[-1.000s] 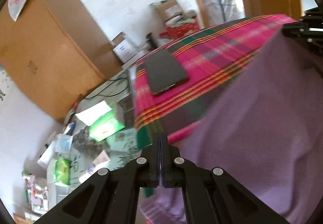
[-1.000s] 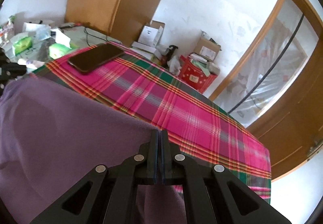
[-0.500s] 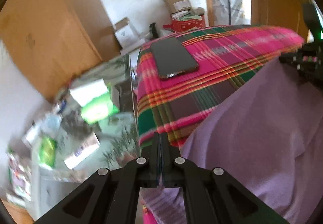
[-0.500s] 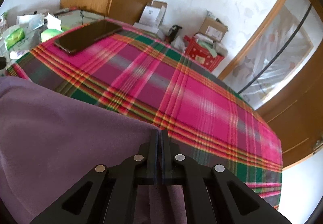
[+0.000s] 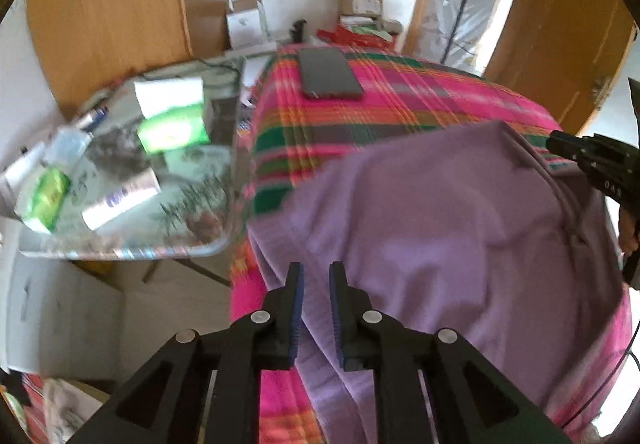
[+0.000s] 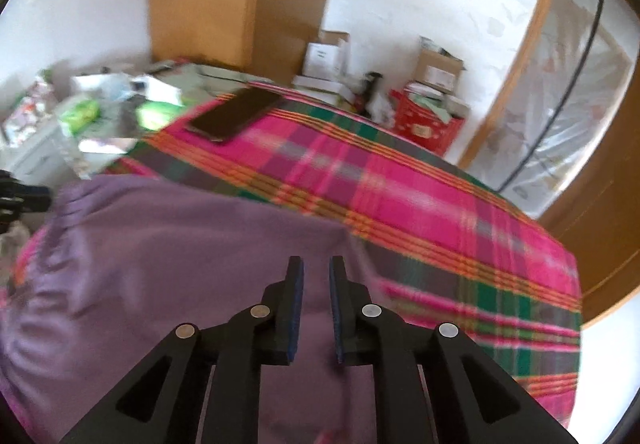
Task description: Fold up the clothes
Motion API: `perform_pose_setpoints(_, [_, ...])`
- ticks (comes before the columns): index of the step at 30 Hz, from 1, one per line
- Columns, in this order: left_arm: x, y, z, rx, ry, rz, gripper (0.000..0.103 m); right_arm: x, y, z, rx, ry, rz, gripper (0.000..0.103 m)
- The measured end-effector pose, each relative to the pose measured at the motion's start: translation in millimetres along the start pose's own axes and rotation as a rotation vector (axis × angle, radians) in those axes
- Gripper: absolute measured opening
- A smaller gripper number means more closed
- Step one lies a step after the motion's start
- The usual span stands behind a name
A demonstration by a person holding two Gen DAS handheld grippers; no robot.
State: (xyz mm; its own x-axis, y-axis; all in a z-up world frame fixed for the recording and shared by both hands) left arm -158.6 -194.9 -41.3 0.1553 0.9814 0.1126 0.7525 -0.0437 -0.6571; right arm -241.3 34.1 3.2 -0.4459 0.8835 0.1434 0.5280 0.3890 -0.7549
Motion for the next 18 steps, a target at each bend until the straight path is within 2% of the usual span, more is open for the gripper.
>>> perform_pose_setpoints(6, [-0.7, 31.2, -7.5, -0.056, 0.066, -0.130, 0.017, -52.7, 26.8, -48.0, 0.030, -0.184, 0.034, 0.018])
perform_pose_setpoints(8, [-0.4, 38.9, -9.7, -0.068, 0.090, -0.169, 0.019, -75.6, 40.5, -55.9, 0.017, -0.238, 0.025, 0.018])
perform_pose_setpoints(9, [-0.9, 43.3, -11.7, -0.073, 0.099, -0.190, 0.023, -84.4, 44.7, -59.4, 0.015, -0.258, 0.023, 0.018])
perform_pose_setpoints(11, [-1.7, 49.1, -14.8, -0.081, 0.103, -0.216, 0.026, -103.0, 52.7, -66.8, 0.013, -0.303, 0.025, 0.018])
perform_pose_setpoints(13, [1.6, 56.8, -19.1, -0.101, 0.136, -0.247, 0.027, -115.6, 54.8, -71.7, 0.013, -0.334, 0.012, 0.019])
perform_pose_setpoints(15, [8.8, 64.5, -24.2, -0.117, 0.171, -0.259, 0.036, -125.8, 56.9, -73.7, 0.020, -0.343, 0.014, 0.021])
perform_pose_setpoints(18, [18.1, 74.5, -29.7, -0.139, 0.194, -0.250, 0.037, -143.5, 63.7, -77.6, 0.005, -0.398, 0.047, 0.022])
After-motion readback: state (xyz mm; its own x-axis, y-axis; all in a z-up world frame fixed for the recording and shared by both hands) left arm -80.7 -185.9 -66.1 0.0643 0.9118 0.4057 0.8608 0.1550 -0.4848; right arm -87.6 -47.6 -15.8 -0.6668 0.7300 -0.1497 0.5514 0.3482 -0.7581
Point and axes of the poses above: each gripper's, at about its wrist camera, not at the fingertips, and z roughly the way its jaws point, x to its right, y to its underside, the point moved 10 cm from there along z, roughly the way its jaws point, and after that the axes turned 10 degrees about x, right-handed, at the moved point
